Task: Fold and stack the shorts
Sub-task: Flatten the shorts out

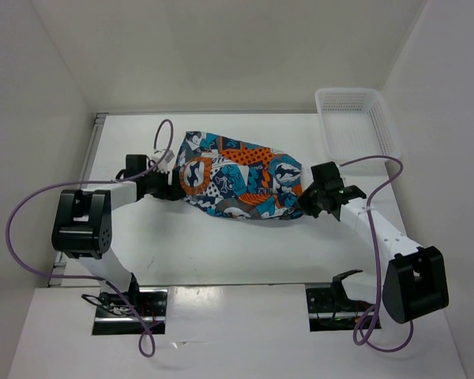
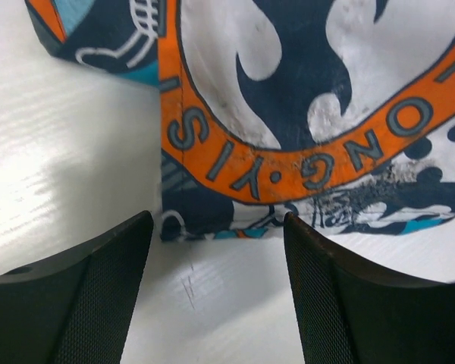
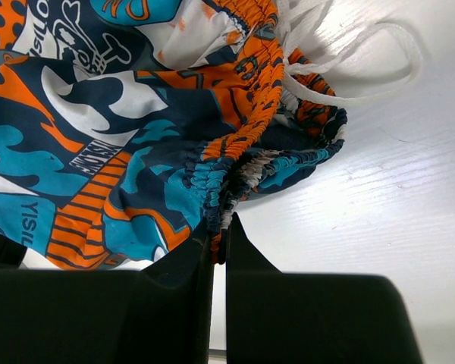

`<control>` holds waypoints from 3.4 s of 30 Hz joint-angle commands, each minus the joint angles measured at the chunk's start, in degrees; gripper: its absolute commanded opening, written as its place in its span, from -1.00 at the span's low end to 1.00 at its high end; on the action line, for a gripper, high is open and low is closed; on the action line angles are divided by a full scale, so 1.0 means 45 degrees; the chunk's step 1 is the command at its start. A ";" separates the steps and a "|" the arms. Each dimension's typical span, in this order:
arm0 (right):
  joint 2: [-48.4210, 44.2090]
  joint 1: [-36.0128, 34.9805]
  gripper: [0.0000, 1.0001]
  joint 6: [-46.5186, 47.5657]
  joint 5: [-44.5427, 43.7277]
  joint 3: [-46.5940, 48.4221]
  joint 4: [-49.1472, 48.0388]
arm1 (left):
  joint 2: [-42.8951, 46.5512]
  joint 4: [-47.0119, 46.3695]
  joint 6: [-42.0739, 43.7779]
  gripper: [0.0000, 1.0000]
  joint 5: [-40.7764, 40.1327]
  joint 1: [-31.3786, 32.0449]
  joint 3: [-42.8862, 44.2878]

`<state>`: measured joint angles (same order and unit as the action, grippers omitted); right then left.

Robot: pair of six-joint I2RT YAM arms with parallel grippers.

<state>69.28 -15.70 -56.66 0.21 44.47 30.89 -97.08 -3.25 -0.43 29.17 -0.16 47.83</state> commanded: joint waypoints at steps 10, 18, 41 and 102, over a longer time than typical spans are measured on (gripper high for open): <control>-0.0356 0.0052 -1.00 0.0033 0.0032 -0.0136 -0.0303 | 0.1037 -0.0233 0.0095 0.92 -0.0893 -0.0040 -0.0385; -0.0238 0.0052 -1.00 0.0033 0.0032 -0.0136 -0.0303 | 0.3038 -0.2656 0.0095 0.89 -0.1404 -0.0276 -0.0806; -0.0005 0.0052 -1.00 0.1126 0.0149 0.0098 -0.0186 | 0.4405 -0.8805 0.0095 0.87 -0.2439 -0.1018 -0.2075; 0.1715 0.0052 -1.00 0.1479 0.0735 0.0587 -0.0908 | 0.7745 0.1366 0.0095 0.99 -0.7302 0.0954 0.4564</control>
<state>76.64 -15.70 -49.87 3.07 44.69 29.04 -63.18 6.68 -0.19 -2.96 3.95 66.15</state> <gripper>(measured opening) 0.048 0.993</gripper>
